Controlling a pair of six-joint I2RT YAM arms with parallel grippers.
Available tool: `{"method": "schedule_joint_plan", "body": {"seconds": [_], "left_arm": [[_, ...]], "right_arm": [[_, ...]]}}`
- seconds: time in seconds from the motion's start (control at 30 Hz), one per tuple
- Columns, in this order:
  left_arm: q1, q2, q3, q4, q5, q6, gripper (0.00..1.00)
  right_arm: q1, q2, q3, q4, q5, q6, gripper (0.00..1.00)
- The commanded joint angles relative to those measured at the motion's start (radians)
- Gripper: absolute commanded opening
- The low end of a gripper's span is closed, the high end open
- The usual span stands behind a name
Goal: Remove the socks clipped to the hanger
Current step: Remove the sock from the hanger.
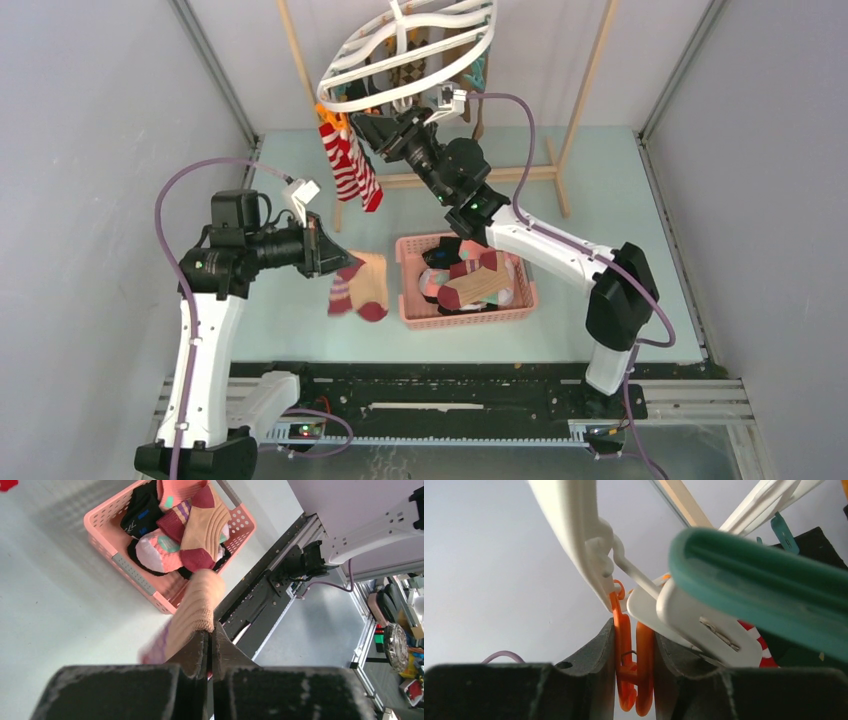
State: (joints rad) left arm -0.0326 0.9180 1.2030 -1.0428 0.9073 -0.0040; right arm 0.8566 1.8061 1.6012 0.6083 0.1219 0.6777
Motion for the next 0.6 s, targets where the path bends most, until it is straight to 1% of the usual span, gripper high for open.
{"method": "schedule_joint_plan", "body": {"seconds": [0.0, 0.1, 0.2, 0.23, 0.33, 0.5, 0.57], "left_arm": [[-0.006, -0.018, 0.008, -0.008, -0.012, 0.043, 0.0], [-0.006, -0.018, 0.029, -0.015, -0.027, 0.061, 0.0], [-0.006, -0.021, 0.045, -0.022, -0.042, 0.077, 0.0], [-0.006, -0.023, 0.047, -0.022, -0.044, 0.08, 0.0], [-0.006, -0.025, 0.05, -0.022, -0.047, 0.085, 0.0], [-0.006, -0.022, 0.071, -0.026, -0.055, 0.09, 0.0], [-0.006, -0.022, 0.086, -0.031, -0.057, 0.093, 0.0]], "right_arm": [[-0.008, -0.061, -0.021, -0.069, -0.05, 0.043, 0.31], [-0.001, -0.097, -0.08, -0.076, -0.056, 0.028, 0.68], [0.005, -0.144, -0.164, -0.057, -0.078, 0.007, 0.98], [0.008, -0.16, -0.189, -0.053, -0.086, -0.001, 0.99], [0.013, -0.203, -0.244, -0.059, -0.111, -0.034, 1.0], [0.016, -0.242, -0.273, -0.078, -0.248, -0.089, 1.0], [0.017, -0.256, -0.288, -0.095, -0.335, -0.12, 1.0]]}}
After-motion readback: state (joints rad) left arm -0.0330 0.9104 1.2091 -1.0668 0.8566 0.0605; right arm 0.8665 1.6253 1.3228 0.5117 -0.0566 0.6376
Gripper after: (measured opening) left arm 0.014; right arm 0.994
